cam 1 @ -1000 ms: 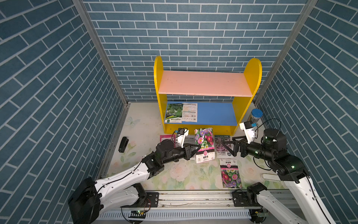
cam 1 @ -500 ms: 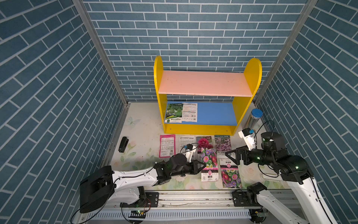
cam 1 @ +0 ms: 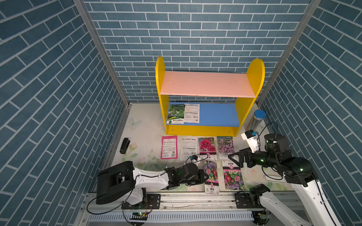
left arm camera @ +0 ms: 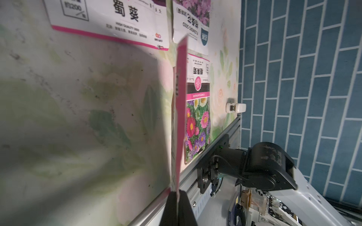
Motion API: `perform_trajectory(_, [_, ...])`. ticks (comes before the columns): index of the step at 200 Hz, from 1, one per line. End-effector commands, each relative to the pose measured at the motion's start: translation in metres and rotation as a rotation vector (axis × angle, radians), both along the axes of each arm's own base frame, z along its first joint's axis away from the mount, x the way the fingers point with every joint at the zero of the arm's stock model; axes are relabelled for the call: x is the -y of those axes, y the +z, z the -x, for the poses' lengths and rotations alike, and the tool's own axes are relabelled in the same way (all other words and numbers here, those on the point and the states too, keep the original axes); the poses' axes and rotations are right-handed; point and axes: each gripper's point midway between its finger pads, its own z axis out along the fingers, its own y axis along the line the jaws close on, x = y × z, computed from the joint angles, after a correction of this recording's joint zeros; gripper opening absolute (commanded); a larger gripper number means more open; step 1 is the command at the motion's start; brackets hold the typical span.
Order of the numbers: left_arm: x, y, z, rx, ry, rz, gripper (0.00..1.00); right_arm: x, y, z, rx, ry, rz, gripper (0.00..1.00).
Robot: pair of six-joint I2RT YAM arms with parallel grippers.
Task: Take the seed bag off the shelf
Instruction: Place the seed packet at the center of the board.
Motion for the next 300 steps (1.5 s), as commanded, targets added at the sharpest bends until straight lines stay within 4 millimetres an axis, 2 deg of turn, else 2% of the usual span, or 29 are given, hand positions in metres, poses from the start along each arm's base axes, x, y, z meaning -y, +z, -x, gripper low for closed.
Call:
perform_trajectory(1, [0.004,-0.004,-0.004,-0.005,0.021,-0.040,0.00,0.002,0.001,0.005,0.032,0.027,0.014,1.00])
perform_trajectory(67, [0.007,-0.021,-0.015,0.038,0.032,-0.146,0.00,0.003,0.000,0.007,0.041,0.022,0.013,1.00])
perform_trajectory(119, [0.011,-0.042,-0.016,0.033,0.001,-0.219,0.00,0.004,0.000,0.009,0.047,0.022,0.010,1.00])
perform_trajectory(163, [0.000,-0.058,-0.020,0.028,0.013,-0.291,0.22,0.005,0.000,0.010,0.050,0.019,0.009,1.00])
perform_trajectory(212, [-0.013,-0.056,-0.030,0.061,0.052,-0.335,0.37,0.004,-0.003,0.009,0.046,0.018,0.006,1.00])
perform_trajectory(234, [-0.024,-0.052,-0.036,0.081,0.068,-0.364,0.56,0.003,-0.004,0.007,0.047,0.020,0.004,1.00])
perform_trajectory(263, [-0.040,-0.043,-0.042,0.128,0.080,-0.404,0.73,-0.001,-0.003,0.004,0.061,0.030,-0.016,1.00])
perform_trajectory(277, [-0.044,-0.031,-0.046,0.177,0.072,-0.404,0.80,-0.007,0.002,0.002,0.085,0.045,-0.055,1.00])
perform_trajectory(300, [-0.052,-0.005,-0.054,0.293,0.057,-0.429,0.92,-0.014,0.000,-0.008,0.097,0.045,-0.089,1.00])
